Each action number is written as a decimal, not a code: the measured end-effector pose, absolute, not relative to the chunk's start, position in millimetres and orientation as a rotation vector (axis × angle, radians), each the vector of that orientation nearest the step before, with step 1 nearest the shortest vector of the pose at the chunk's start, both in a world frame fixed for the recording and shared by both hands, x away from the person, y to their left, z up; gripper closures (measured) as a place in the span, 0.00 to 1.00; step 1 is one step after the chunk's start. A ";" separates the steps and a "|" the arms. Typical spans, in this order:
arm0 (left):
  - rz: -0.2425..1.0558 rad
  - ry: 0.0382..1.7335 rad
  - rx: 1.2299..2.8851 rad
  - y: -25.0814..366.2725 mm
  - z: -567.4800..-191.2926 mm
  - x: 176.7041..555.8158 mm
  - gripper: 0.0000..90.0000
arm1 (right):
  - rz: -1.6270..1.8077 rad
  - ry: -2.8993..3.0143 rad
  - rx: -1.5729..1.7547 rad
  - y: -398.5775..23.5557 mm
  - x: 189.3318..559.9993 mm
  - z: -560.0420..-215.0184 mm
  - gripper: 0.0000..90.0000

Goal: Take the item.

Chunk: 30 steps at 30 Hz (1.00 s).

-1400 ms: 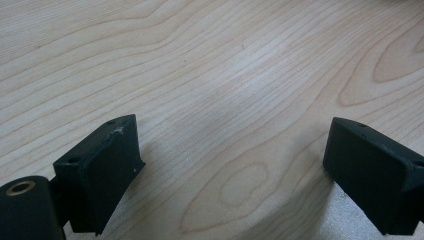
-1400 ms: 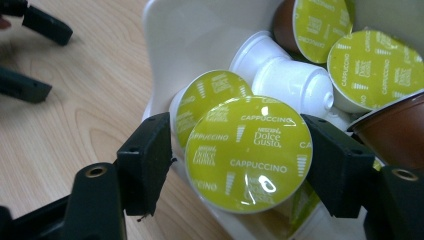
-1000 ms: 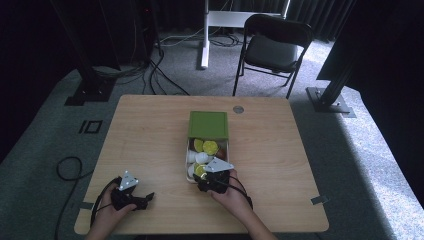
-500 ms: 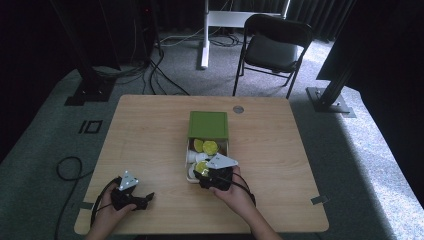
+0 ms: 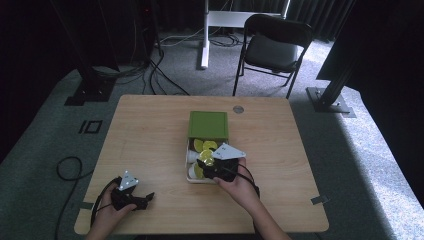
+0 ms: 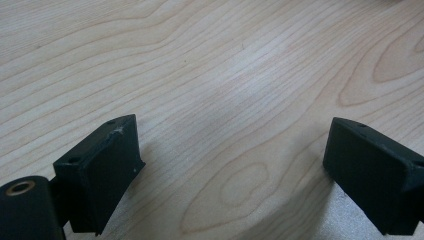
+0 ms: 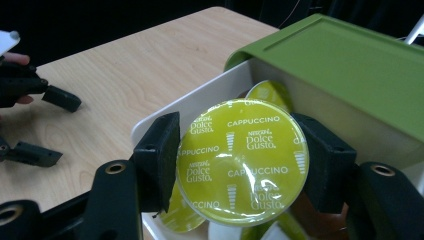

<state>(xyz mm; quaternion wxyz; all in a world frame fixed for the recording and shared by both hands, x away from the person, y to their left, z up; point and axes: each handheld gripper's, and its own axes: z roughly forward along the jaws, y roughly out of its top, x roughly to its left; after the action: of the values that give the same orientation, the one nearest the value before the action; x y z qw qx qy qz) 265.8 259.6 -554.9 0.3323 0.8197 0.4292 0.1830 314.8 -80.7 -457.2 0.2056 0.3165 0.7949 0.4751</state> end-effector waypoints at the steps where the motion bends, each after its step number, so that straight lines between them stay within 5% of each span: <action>1: 0.478 1.122 2.141 259.6 -554.9 265.8 0.10 | 1.329 2.209 0.882 -81.6 315.8 -455.5 0.44; 30: 0.479 1.121 2.143 259.7 -554.8 265.9 0.10 | 1.278 1.926 1.038 -145.1 354.3 -438.8 0.44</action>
<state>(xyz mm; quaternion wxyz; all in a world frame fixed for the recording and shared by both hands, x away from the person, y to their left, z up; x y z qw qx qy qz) 265.9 259.7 -554.8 0.3317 0.8201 0.4288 0.1832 354.3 -145.1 -438.8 0.2993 0.3910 0.7252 0.4813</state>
